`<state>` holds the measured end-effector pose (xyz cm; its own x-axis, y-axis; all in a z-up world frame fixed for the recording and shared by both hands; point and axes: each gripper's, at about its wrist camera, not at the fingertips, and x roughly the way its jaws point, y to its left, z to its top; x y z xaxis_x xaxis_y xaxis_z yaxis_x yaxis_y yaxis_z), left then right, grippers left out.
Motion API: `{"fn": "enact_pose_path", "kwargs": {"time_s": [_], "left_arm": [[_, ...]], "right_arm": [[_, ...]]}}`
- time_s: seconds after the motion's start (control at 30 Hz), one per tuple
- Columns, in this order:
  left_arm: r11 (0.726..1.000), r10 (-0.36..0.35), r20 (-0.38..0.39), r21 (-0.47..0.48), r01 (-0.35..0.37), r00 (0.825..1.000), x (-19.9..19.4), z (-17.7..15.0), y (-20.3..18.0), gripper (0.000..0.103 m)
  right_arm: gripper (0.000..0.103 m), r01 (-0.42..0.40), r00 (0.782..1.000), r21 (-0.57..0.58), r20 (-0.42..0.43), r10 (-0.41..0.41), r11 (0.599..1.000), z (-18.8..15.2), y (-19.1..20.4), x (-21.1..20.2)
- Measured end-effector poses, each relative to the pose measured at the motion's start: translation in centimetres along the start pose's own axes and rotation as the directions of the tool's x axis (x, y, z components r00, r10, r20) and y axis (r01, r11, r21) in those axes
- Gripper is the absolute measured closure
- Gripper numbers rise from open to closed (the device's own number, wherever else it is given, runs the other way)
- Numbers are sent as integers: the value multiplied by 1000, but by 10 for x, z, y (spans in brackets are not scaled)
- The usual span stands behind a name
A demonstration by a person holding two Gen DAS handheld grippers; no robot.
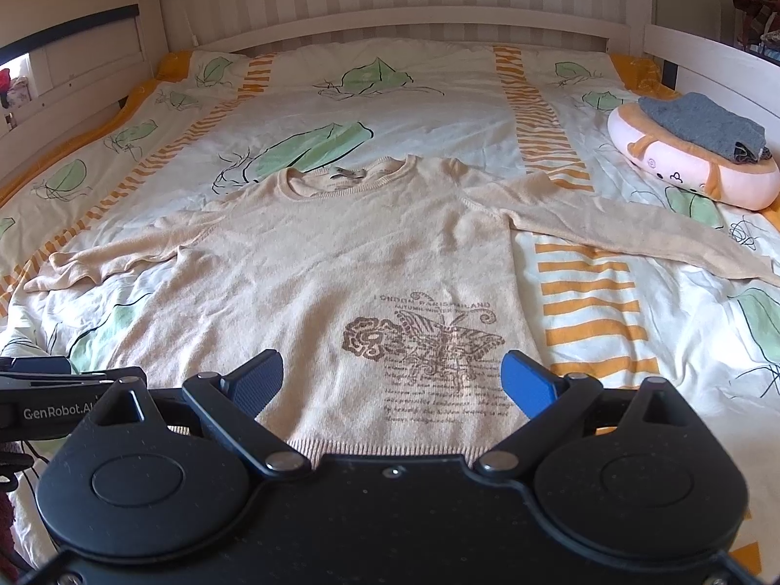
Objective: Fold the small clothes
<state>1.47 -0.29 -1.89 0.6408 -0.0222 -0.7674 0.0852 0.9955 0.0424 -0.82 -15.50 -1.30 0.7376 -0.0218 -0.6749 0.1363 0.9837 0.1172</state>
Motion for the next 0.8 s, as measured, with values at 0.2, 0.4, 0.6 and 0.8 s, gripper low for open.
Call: {"fn": "enact_pose_path", "kwargs": {"time_s": [0.2, 0.4, 0.6, 0.8], "left_arm": [[1000, 7, -6, 0, -7, 1000, 13, 9, 3, 28], [999, 32, 8, 18, -32, 999, 36, 28, 5, 28], [997, 48, 31, 52, -50, 998, 69, 52, -3, 28], [995, 58, 43, 76, -61, 997, 106, 74, -10, 28]], "right_arm": [[6, 3, 998, 5, -63, -2, 1000, 2, -6, 18], [8, -20, 995, 67, -92, 26, 998, 9, -31, 38], [13, -1, 992, 194, -122, 25, 981, 25, -80, 65], [13, 92, 995, 344, -74, -71, 934, 47, -154, 80]]}}
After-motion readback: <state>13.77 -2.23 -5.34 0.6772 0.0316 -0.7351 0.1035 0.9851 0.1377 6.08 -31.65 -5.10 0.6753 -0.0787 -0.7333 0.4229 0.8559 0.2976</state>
